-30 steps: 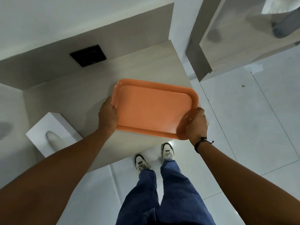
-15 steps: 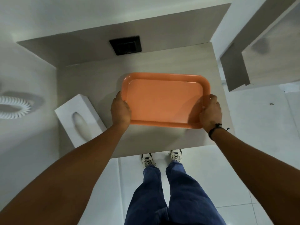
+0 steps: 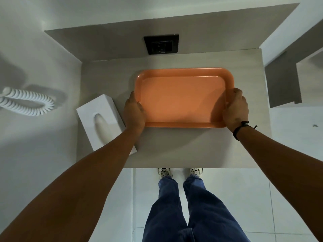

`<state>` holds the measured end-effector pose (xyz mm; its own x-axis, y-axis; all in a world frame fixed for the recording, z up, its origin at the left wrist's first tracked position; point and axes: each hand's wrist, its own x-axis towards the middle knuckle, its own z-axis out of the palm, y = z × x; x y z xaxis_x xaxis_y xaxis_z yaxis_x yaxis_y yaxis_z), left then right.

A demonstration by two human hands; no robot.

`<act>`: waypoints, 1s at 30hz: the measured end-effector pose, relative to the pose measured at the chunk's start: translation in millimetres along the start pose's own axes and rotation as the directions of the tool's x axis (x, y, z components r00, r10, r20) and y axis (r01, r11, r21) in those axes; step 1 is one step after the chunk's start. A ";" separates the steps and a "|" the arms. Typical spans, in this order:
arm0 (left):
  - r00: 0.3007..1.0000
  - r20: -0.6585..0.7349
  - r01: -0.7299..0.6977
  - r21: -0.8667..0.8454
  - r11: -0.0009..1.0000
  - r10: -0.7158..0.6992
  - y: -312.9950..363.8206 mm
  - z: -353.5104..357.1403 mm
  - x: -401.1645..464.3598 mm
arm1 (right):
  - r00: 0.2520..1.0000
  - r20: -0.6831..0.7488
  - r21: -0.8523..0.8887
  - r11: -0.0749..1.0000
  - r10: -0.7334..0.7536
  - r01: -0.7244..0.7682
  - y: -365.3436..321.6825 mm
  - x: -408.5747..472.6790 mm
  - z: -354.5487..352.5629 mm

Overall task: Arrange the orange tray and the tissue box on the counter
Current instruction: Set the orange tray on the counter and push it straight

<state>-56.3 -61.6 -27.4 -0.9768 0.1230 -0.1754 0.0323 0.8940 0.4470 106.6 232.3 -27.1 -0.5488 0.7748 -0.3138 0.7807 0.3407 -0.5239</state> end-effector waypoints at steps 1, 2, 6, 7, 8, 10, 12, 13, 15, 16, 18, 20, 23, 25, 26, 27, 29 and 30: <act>1.000 -0.005 -0.002 0.002 1.000 0.002 0.0 0.2 1.7 | 1.000 -0.001 0.000 1.000 -0.006 0.006 -1.2 1.6 0.5; 1.000 -0.010 -0.002 -0.003 1.000 0.002 0.1 0.8 3.5 | 1.000 0.000 -0.001 1.000 -0.014 0.014 -1.9 3.5 1.1; 0.999 -0.024 -0.023 -0.021 1.000 0.023 -0.1 3.0 9.2 | 0.999 0.000 -0.010 0.999 -0.038 0.038 -5.5 12.8 2.2; 0.999 -0.027 -0.024 -0.020 1.000 0.024 -0.2 3.7 10.1 | 0.999 0.003 -0.009 0.999 -0.040 0.040 -6.5 14.9 2.4; 0.999 -0.031 -0.022 -0.017 1.000 0.022 -0.1 4.2 10.3 | 0.999 0.006 -0.011 0.999 -0.045 0.046 -6.9 16.1 2.7; 0.997 -0.067 -0.034 0.022 0.999 0.035 1.4 5.3 6.8 | 0.996 -0.007 -0.069 0.994 -0.091 0.090 -6.1 12.2 3.1; 0.982 -0.121 -0.128 0.117 0.985 0.142 3.6 6.2 -2.7 | 0.971 -0.040 -0.206 0.953 -0.234 0.221 -2.1 -1.6 3.6; 0.965 -0.120 -0.212 0.174 0.962 0.234 3.4 7.2 -9.3 | 0.942 -0.024 -0.270 0.909 -0.336 0.317 0.9 -11.5 3.9; 0.912 -0.041 -0.381 0.278 0.882 0.408 -1.7 12.1 -24.3 | 0.862 0.094 -0.374 0.785 -0.498 0.494 8.9 -31.8 5.4; 0.888 0.012 -0.439 0.317 0.841 0.459 -6.2 14.6 -31.0 | 0.829 0.167 -0.413 0.725 -0.534 0.550 13.5 -40.0 7.4; 0.868 0.106 -0.487 0.369 0.792 0.485 -15.4 19.5 -42.2 | 0.794 0.270 -0.470 0.645 -0.545 0.603 22.8 -51.7 12.0; 0.865 0.164 -0.497 0.396 0.772 0.473 -22.5 24.4 -49.9 | 0.800 0.303 -0.489 0.637 -0.518 0.597 28.9 -56.4 16.4; 0.857 0.192 -0.513 0.415 0.752 0.479 -28.6 29.1 -50.6 | 0.826 0.309 -0.474 0.676 -0.472 0.564 28.7 -55.1 21.4; 0.853 0.207 -0.520 0.431 0.738 0.480 -30.1 30.2 -47.4 | 0.823 0.313 -0.474 0.673 -0.474 0.568 27.6 -53.0 22.8; 0.851 0.213 -0.523 0.437 0.732 0.480 -30.5 30.4 -45.9 | 0.819 0.315 -0.473 0.669 -0.479 0.574 26.8 -52.2 22.9; 0.849 0.219 -0.527 0.438 0.729 0.482 -30.6 30.7 -44.1 | 0.816 0.318 -0.473 0.665 -0.483 0.578 25.9 -51.2 22.9; 0.845 0.223 -0.532 0.430 0.729 0.486 -29.7 30.9 -39.7 | 0.816 0.318 -0.476 0.663 -0.482 0.577 22.7 -48.7 22.5; 0.846 0.219 -0.531 0.428 0.731 0.487 -28.7 31.0 -36.9 | 0.819 0.313 -0.476 0.667 -0.481 0.574 20.3 -46.7 22.2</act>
<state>-14.6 -78.5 -60.9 -0.7639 0.6335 -0.1230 0.6335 0.7725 0.0440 141.4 191.2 -40.7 -0.9185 0.3038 -0.2532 0.3479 0.9251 -0.1521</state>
